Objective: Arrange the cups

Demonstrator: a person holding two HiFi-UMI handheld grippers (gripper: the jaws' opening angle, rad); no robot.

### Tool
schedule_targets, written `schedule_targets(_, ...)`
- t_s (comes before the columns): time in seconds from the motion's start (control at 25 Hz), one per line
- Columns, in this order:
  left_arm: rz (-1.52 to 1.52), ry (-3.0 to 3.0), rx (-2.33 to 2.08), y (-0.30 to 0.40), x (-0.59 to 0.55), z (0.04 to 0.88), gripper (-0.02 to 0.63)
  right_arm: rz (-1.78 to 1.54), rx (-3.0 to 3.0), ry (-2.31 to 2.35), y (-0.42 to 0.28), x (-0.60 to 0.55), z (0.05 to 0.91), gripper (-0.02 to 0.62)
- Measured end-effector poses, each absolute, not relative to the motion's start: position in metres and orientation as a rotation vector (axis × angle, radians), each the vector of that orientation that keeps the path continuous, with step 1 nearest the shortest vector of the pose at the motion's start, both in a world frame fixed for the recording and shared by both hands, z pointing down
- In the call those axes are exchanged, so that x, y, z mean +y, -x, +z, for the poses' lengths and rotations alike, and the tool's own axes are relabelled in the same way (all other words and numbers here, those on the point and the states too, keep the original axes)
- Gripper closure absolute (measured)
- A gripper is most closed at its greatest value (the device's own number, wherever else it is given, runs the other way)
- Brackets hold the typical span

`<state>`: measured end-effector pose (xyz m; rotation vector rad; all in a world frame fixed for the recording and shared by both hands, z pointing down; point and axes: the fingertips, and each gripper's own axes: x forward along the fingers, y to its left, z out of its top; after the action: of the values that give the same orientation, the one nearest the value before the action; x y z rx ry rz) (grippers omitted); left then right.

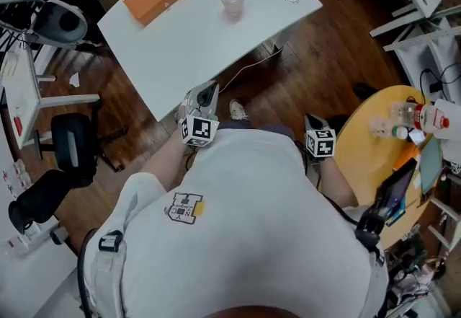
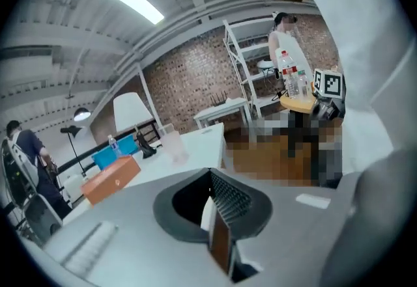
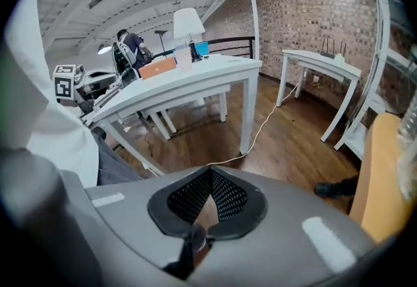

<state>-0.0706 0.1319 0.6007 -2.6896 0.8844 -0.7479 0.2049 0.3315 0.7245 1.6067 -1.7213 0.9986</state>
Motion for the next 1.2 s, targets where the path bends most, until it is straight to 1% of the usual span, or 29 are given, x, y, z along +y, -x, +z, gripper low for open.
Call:
schedule_targets(0.2,-0.568,2.735,0.992,0.048,0.058,0.56,0.604,0.896,-1.781,-1.684,-0.225,0.246,0.696,0.595)
schedule_targets(0.4,-0.442,2.778,1.059,0.008,-0.004,0.537,0.583,0.7,-1.917,-1.602,-0.229,0.167,0.666,0.595)
schedule_targets(0.44,-0.436,2.78,1.048,-0.003,-0.015,0.536,0.559,0.653,-1.95,-1.573,-0.229,0.152,0.66,0.595)
schedule_targets(0.56,-0.454,2.778,1.069,-0.026,-0.054,0.537,0.435,0.529,-2.049,-1.47,-0.229,0.105,0.642,0.595)
schedule_targets(0.72,-0.511,2.771,1.162,-0.047,-0.107,0.544,0.297,0.428,-2.151,-1.366,-0.238,0.055,0.619,0.595)
schedule_targets(0.8,-0.545,2.775,1.171,-0.057,-0.128,0.549,0.264,0.376,-2.186,-1.332,-0.246,0.033,0.613,0.595)
schedule_targets(1.08,-0.668,2.802,1.131,-0.076,-0.152,0.573,0.261,0.316,-2.258,-1.246,-0.254,-0.004,0.598,0.595)
schedule_targets(1.16,-0.666,2.812,1.119,-0.079,-0.152,0.574,0.295,0.309,-2.262,-1.235,-0.251,-0.011,0.597,0.595)
schedule_targets(1.2,-0.667,2.816,1.119,-0.079,-0.152,0.575,0.296,0.311,-2.264,-1.232,-0.248,-0.013,0.597,0.595)
